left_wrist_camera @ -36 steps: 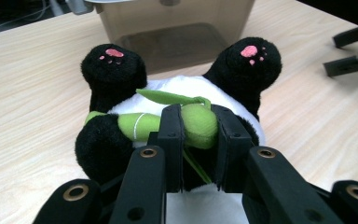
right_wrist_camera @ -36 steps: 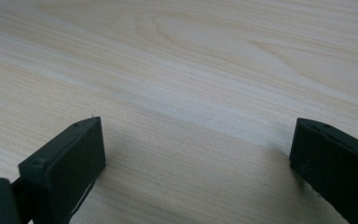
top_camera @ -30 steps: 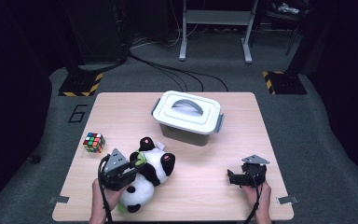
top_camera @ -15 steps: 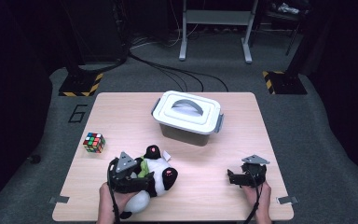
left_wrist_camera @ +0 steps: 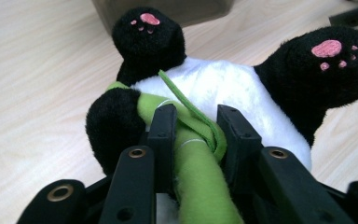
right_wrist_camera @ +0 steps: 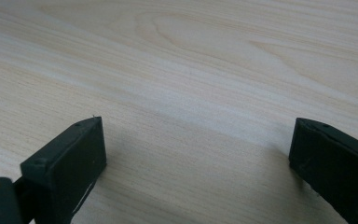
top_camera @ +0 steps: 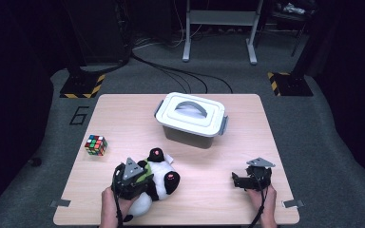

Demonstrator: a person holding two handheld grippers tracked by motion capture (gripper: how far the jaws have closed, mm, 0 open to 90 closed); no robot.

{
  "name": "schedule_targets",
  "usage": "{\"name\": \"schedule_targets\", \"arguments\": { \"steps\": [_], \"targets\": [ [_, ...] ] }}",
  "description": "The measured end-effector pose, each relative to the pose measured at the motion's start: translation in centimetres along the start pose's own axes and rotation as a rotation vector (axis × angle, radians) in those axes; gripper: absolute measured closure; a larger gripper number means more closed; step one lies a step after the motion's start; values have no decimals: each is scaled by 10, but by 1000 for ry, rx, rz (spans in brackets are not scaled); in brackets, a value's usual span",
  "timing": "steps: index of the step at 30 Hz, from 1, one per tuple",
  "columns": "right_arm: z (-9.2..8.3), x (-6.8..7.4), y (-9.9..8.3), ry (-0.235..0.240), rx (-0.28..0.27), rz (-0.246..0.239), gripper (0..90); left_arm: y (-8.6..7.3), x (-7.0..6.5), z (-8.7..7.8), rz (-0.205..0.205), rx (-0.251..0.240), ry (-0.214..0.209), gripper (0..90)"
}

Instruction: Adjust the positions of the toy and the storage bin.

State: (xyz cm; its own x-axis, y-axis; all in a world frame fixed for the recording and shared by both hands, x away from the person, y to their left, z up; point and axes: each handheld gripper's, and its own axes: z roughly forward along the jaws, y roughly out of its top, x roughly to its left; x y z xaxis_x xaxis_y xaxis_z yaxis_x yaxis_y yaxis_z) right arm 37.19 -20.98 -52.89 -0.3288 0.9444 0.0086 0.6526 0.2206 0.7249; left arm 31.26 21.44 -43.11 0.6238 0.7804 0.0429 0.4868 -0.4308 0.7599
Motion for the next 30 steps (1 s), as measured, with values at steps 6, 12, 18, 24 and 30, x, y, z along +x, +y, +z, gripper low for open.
{"name": "schedule_targets", "arguments": {
  "steps": [6, 12, 18, 24, 30],
  "targets": [
    [0, 0, 0, 0, -1, 0, 30, 11, 14, -9, 88, 4, -44, 711],
    [0, 0, 0, -4, -4, 1, 31, 3, 15, -4, 80, 13, -114, 658],
    [0, 0, 0, -1, -1, 0, 31, -7, 4, -3, -47, -14, 8, 355],
    [0, 0, 0, -2, -2, 0, 31, 1, 4, 4, -99, -10, 37, 266],
    [0, 0, 0, -3, -4, 1, 32, -12, 5, 8, -87, -4, -1, 591]
  ]
}}
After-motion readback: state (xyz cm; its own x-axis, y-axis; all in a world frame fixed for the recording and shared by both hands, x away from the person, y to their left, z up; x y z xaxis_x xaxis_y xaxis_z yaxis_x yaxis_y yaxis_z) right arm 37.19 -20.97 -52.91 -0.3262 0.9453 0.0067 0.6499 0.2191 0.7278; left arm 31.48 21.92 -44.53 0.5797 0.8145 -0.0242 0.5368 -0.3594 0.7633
